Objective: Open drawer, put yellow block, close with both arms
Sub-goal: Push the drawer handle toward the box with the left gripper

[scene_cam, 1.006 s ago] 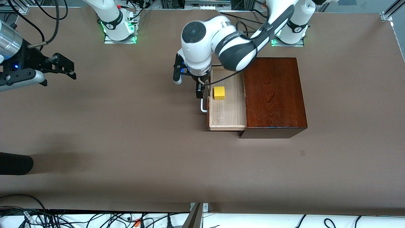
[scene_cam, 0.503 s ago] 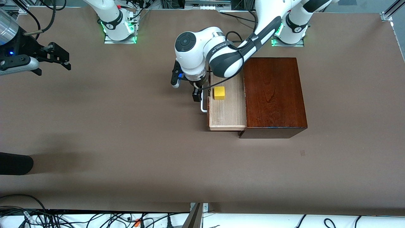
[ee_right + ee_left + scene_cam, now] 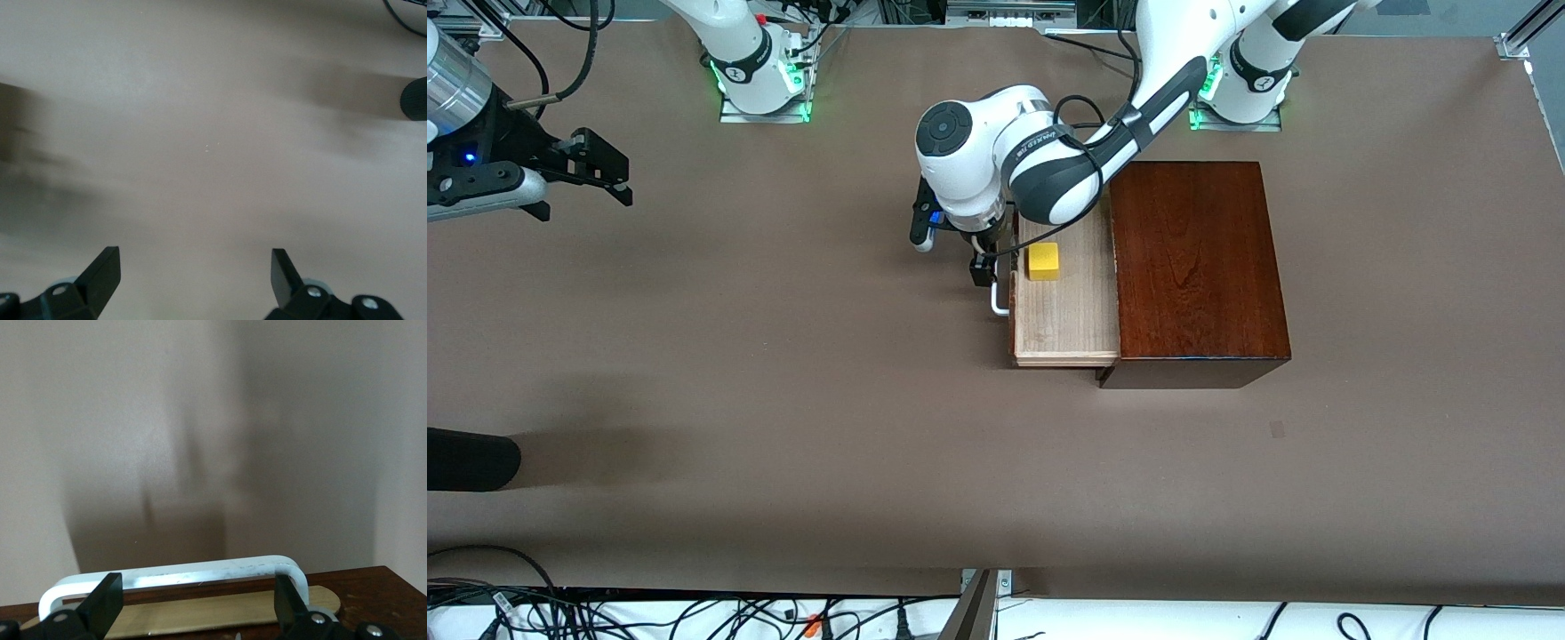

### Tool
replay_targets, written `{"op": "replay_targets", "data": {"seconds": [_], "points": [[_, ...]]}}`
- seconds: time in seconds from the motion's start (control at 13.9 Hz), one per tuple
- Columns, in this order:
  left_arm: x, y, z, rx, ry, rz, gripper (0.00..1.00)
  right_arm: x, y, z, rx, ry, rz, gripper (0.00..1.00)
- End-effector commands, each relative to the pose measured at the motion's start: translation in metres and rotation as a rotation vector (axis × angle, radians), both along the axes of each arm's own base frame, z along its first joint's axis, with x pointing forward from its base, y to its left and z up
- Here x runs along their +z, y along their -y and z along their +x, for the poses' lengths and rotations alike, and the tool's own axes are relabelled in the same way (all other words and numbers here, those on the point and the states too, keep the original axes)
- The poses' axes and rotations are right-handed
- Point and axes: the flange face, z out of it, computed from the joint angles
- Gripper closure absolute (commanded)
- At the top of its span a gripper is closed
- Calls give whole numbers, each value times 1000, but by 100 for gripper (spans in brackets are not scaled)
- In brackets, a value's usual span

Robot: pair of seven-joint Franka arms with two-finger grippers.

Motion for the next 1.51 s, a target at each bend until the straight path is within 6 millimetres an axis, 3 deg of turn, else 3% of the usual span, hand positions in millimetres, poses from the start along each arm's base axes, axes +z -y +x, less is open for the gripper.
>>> {"op": "replay_targets", "data": {"seconds": [0.0,0.29,0.57,1.15,1.44], "points": [[0,1,-4,-3,35,32,0,7,3,0,-3,23,-18,0],[7,-17,12,-70,24,42,0,2,12,5,-32,21,-13,0],[12,-25,8,-73,22,68,0,3,-1,3,-6,21,-26,0],[27,-69,7,-40,34,135,0,2,9,4,-24,15,-26,0],[21,-92,1,-28,25,180,0,2,16,4,-37,13,-26,0]]}}
